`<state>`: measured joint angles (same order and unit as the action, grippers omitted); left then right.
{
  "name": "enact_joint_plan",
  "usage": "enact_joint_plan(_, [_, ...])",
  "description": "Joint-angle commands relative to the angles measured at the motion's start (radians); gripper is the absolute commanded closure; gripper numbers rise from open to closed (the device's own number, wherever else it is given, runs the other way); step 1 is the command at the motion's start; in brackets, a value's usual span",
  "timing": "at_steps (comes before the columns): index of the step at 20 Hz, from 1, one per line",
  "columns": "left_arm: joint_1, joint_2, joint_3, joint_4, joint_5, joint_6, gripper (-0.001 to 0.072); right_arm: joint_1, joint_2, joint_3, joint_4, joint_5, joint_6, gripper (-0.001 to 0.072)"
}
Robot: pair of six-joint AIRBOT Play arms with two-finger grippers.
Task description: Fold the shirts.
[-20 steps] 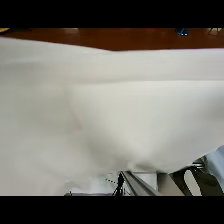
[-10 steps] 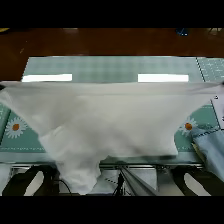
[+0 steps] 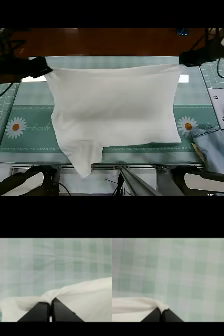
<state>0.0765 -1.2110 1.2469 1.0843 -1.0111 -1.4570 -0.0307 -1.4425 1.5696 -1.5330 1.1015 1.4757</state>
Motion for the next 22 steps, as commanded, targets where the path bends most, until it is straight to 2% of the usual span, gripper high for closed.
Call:
enact_joint_plan(1, [-0.054,-0.139,-0.008,-0.014,0.270,0.006,0.0680,0.000,-0.101,0.000,0.015,-0.256,0.045,0.0677])
enact_joint_plan(4, [-0.095,-0.216,-0.007,-0.014,0.417,0.006,0.0680,0.000,-0.168,0.000,0.012,-0.380,0.068,0.0677])
enact_joint_plan(6, [-0.114,-0.259,-0.008,-0.014,0.481,0.005,0.0680,-0.010,-0.210,0.000,0.017,-0.440,0.127,0.0678])
enact_joint_plan(8, [-0.126,-0.296,-0.008,-0.015,0.536,0.005,0.0680,-0.033,-0.246,0.000,0.035,-0.467,0.203,0.0678])
enact_joint_plan(10, [-0.130,-0.327,-0.007,-0.016,0.569,0.004,0.0680,-0.069,-0.280,0.000,0.130,-0.454,0.208,0.0679])
enact_joint_plan(13, [-0.143,-0.373,-0.008,-0.058,0.564,-0.011,0.0680,-0.094,-0.312,0.000,0.223,-0.405,0.137,0.0679])
enact_joint_plan(16, [-0.158,-0.393,-0.007,-0.061,0.574,-0.010,0.0680,-0.091,-0.314,0.000,0.222,-0.335,0.023,0.0679])
enact_joint_plan(18, [-0.157,-0.384,-0.004,-0.069,0.566,-0.013,0.0680,-0.092,-0.313,0.000,0.222,-0.285,0.014,0.0679])
enact_joint_plan(20, [-0.153,-0.364,0.021,-0.071,0.512,-0.012,0.0680,-0.095,-0.299,0.002,0.220,-0.233,-0.007,0.0679])
enact_joint_plan(22, [-0.140,-0.347,0.070,-0.069,0.375,-0.011,0.0680,-0.095,-0.265,0.002,0.218,-0.177,-0.035,0.0679])
